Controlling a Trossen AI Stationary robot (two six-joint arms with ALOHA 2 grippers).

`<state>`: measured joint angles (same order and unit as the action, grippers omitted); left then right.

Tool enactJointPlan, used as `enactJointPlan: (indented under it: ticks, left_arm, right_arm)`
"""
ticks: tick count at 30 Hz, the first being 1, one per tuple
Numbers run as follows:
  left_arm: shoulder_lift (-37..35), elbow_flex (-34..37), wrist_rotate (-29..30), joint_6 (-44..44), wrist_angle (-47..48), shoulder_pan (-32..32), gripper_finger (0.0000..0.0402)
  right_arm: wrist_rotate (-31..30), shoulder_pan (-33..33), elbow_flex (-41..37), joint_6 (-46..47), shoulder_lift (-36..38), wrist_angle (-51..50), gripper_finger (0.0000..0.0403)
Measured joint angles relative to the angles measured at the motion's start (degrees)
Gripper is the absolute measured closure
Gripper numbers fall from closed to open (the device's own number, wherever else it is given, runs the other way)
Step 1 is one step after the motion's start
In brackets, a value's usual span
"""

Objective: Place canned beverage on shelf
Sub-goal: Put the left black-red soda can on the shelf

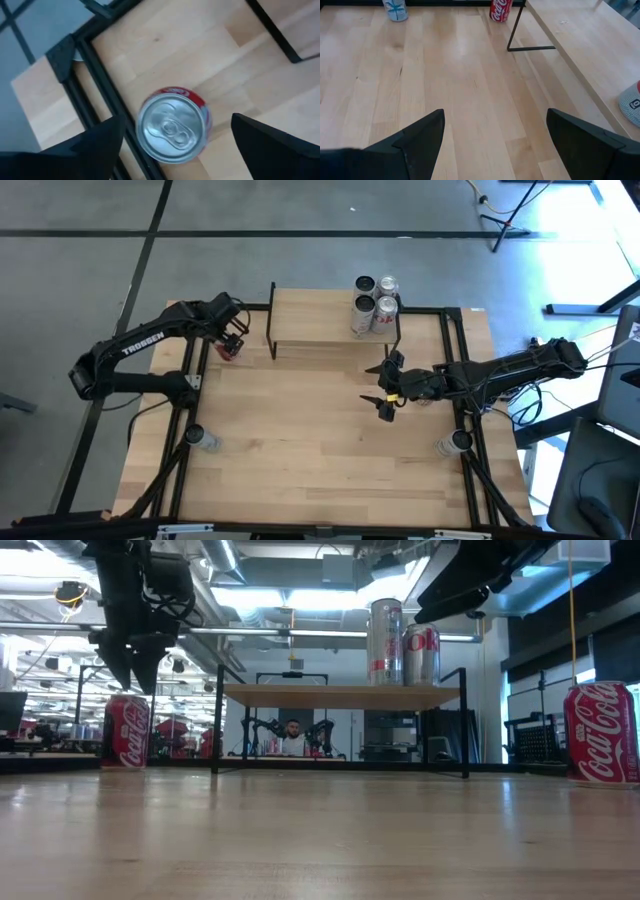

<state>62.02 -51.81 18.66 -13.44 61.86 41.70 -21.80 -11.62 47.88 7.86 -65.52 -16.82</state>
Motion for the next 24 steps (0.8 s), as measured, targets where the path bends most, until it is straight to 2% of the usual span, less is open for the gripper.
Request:
enactJointPlan:
  ticks: [4, 8, 12, 18, 24]
  left_arm:
    - [0.00, 0.00, -0.29, 0.02, -0.03, 0.02, 0.0037]
    - [0.01, 0.49, -4.32, -0.75, -0.20, -0.24, 0.0036]
    - [0.02, 0.52, -4.25, -0.99, -0.72, -0.24, 0.0036]
    - [0.02, 0.52, 1.07, -2.88, -0.52, -0.15, 0.0036]
    - [0.01, 2.76, -3.15, -4.19, -0.96, 2.09, 0.0036]
  right_arm:
    - [0.00, -0.01, 0.00, 0.00, 0.00, 0.00, 0.0066]
    - [0.00, -0.04, 0.00, 0.15, 0.00, 0.01, 0.0066]
    - [0.02, -0.04, 0.00, 0.74, 0.00, 0.00, 0.0066]
    - [0.02, -0.04, 0.00, 0.74, 0.00, 0.00, 0.0066]
    - [0.00, -0.04, 0.00, 0.76, 0.00, 0.19, 0.0066]
